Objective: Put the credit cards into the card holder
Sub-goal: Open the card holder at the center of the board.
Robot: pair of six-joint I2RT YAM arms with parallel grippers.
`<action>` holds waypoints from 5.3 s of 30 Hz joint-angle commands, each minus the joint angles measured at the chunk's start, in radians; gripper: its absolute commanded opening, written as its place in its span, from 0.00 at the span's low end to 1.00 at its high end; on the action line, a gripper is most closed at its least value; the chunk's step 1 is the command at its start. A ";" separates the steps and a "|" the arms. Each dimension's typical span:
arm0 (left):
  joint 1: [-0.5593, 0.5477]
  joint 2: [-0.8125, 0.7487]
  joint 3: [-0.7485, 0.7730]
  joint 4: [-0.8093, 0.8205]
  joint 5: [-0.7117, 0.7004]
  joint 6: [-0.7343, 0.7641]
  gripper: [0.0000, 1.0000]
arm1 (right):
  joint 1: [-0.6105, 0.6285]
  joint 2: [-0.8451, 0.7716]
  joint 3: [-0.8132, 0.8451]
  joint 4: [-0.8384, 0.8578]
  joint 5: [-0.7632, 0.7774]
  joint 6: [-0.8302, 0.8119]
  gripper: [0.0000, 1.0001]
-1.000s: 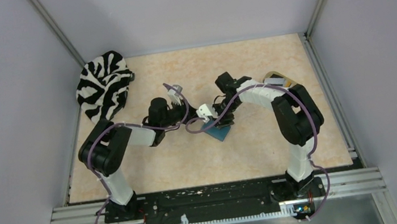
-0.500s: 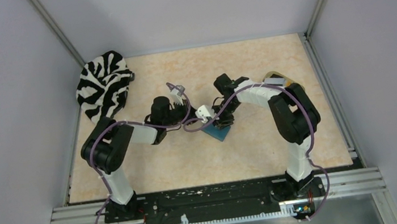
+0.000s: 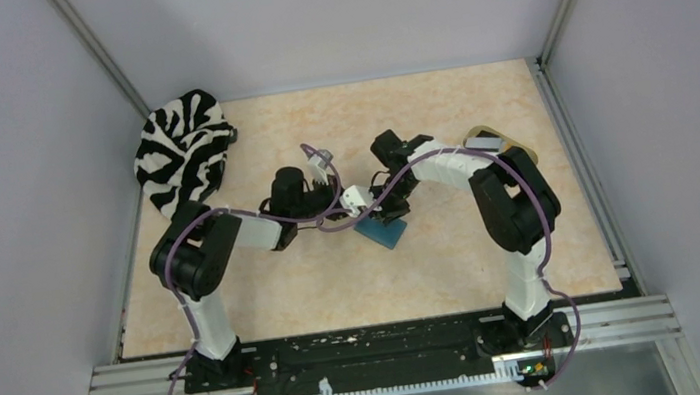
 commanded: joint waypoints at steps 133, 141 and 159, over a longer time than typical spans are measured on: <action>-0.150 -0.120 -0.091 -0.337 -0.059 -0.003 0.37 | -0.208 -0.531 -0.423 0.396 -0.388 0.973 0.54; -0.150 -0.113 -0.110 -0.297 -0.063 -0.019 0.35 | -0.152 -0.325 -0.315 0.268 -0.072 0.999 0.51; -0.149 -0.096 -0.109 -0.278 -0.053 -0.025 0.24 | -0.148 -0.225 -0.264 0.196 0.021 1.047 0.50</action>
